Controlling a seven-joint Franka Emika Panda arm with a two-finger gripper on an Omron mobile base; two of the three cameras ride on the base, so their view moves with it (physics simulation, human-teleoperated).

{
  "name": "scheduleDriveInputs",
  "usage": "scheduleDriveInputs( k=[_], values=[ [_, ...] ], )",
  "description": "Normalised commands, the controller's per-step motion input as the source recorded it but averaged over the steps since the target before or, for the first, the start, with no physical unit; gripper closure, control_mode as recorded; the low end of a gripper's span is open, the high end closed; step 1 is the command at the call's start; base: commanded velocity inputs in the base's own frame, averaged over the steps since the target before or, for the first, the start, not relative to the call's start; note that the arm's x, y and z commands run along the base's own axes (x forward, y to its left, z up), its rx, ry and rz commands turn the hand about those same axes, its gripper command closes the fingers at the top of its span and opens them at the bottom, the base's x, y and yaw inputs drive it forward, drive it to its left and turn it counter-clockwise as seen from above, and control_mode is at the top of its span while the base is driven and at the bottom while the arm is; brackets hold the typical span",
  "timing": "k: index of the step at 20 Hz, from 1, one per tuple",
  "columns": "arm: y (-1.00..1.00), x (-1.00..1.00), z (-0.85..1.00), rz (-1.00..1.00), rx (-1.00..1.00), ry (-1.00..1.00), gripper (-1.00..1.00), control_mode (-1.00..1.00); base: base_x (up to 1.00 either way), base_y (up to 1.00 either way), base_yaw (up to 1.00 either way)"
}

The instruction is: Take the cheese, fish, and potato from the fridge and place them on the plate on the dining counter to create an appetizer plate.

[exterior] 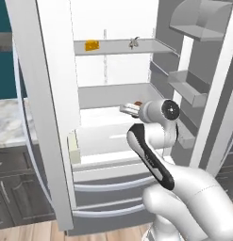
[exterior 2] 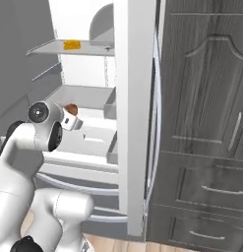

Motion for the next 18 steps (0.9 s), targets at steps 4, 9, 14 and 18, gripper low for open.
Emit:
scheduleDriveInputs(
  k=[4,9,14,18],
  values=[
    [0.0,0.0,0.0,0.0,0.0,0.0,1.0,1.0,-0.6,0.1,0.0],
    [0.0,0.0,0.0,0.0,0.0,0.0,1.0,1.0,-0.68,0.13,0.01],
    [0.0,0.0,0.0,0.0,0.0,0.0,1.0,1.0,-0.68,0.0,0.14],
    [0.0,0.0,0.0,0.0,0.0,0.0,1.0,1.0,-0.31,0.0,0.37]
  ],
)
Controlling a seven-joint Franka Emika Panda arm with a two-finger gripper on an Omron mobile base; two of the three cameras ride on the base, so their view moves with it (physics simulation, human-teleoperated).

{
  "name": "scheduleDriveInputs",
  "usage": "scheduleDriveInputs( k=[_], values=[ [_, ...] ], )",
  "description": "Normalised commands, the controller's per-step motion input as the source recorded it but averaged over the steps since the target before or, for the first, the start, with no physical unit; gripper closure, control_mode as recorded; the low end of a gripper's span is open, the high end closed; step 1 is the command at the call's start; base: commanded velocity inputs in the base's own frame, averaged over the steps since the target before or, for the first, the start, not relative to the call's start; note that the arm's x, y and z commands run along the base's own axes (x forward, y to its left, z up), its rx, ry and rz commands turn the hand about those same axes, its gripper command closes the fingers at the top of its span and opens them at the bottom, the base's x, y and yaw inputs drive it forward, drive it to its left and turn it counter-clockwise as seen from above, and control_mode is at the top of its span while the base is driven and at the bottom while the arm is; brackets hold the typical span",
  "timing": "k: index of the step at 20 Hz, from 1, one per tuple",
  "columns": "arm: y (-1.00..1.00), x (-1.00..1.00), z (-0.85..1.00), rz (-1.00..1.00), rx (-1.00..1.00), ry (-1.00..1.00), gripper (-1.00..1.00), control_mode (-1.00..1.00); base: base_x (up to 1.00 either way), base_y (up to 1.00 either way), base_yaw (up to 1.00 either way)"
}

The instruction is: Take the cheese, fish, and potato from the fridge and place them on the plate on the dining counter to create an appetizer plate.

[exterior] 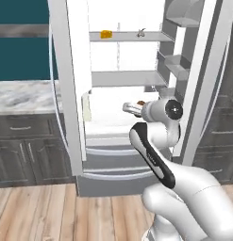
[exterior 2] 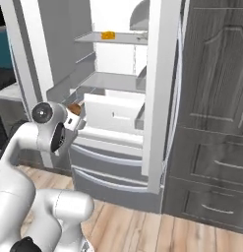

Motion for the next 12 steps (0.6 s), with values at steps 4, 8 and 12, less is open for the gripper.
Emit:
scheduleDriveInputs(
  k=[4,8,12],
  values=[
    [0.0,0.0,0.0,0.0,0.0,0.0,1.0,1.0,-0.01,-0.18,0.56],
    [0.0,0.0,0.0,0.0,0.0,0.0,1.0,1.0,0.0,-0.29,0.63],
    [0.0,0.0,0.0,0.0,0.0,0.0,1.0,1.0,0.0,-0.26,0.63]
  ],
)
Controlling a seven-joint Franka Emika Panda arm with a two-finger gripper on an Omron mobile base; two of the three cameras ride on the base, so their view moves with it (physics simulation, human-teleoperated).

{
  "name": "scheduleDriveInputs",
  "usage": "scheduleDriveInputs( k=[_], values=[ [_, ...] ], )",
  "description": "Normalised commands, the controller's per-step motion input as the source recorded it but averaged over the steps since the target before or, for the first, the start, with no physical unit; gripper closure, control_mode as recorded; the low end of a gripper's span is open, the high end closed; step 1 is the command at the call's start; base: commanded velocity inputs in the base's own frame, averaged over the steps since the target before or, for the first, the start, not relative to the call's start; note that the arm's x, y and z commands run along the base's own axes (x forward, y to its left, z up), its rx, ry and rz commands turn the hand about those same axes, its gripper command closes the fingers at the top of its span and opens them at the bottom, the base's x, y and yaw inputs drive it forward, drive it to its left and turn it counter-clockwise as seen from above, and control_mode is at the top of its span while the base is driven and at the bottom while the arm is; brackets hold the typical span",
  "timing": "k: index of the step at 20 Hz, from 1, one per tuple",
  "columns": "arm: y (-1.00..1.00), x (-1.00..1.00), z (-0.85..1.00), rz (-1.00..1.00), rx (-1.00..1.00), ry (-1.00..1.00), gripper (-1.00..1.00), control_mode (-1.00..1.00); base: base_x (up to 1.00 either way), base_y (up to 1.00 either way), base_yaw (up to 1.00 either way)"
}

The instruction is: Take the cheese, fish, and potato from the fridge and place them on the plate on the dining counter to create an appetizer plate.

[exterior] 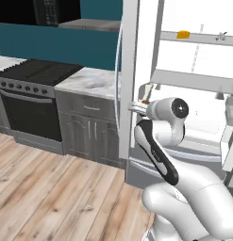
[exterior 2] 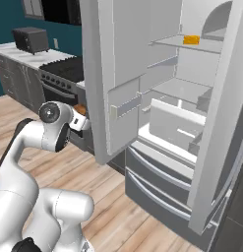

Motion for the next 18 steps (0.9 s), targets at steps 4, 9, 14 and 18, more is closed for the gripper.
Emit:
scheduleDriveInputs(
  k=[4,9,14,18],
  values=[
    [0.0,0.0,0.0,0.0,0.0,0.0,1.0,1.0,0.0,-0.19,0.62],
    [0.0,0.0,0.0,0.0,0.0,0.0,1.0,1.0,0.0,-0.21,0.6],
    [0.0,0.0,0.0,0.0,0.0,0.0,1.0,1.0,0.0,-0.3,0.6],
    [0.0,0.0,0.0,0.0,0.0,0.0,1.0,1.0,0.0,-0.27,0.58]
  ],
)
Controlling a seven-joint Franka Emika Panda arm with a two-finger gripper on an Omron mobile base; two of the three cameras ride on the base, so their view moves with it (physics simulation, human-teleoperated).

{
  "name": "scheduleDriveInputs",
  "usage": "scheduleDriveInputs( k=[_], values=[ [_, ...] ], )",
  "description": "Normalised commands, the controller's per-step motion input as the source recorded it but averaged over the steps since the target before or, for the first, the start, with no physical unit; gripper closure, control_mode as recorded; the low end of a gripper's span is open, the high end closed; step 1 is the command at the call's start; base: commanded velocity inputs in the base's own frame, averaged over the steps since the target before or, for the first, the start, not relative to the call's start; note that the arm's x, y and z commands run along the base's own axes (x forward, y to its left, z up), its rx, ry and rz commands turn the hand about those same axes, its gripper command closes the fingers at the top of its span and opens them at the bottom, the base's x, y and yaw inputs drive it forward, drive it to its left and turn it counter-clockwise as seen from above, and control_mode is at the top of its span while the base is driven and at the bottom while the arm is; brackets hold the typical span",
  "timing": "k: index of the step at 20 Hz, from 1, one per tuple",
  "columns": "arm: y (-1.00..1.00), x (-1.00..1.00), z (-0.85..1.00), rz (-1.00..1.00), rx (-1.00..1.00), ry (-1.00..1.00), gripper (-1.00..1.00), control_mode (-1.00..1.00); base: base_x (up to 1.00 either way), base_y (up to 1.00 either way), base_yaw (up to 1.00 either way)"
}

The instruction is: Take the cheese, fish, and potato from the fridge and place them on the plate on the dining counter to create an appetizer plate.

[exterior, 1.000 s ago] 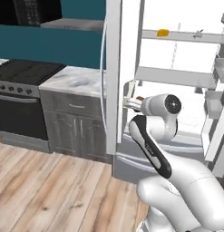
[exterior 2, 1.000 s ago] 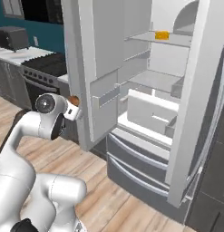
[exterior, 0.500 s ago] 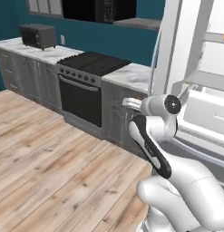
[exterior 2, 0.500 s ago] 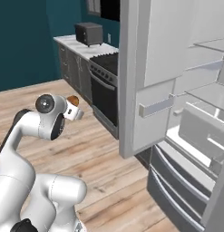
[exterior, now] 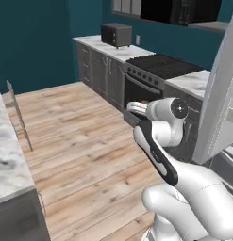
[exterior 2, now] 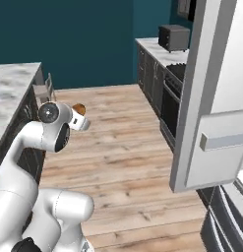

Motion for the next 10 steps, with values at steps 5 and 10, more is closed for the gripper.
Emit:
scheduleDriveInputs(
  k=[5,10],
  values=[
    [0.0,0.0,0.0,0.0,0.0,0.0,1.0,1.0,0.0,-0.22,0.56],
    [0.0,0.0,0.0,0.0,0.0,0.0,1.0,1.0,-0.07,0.37,0.41]
  ],
)
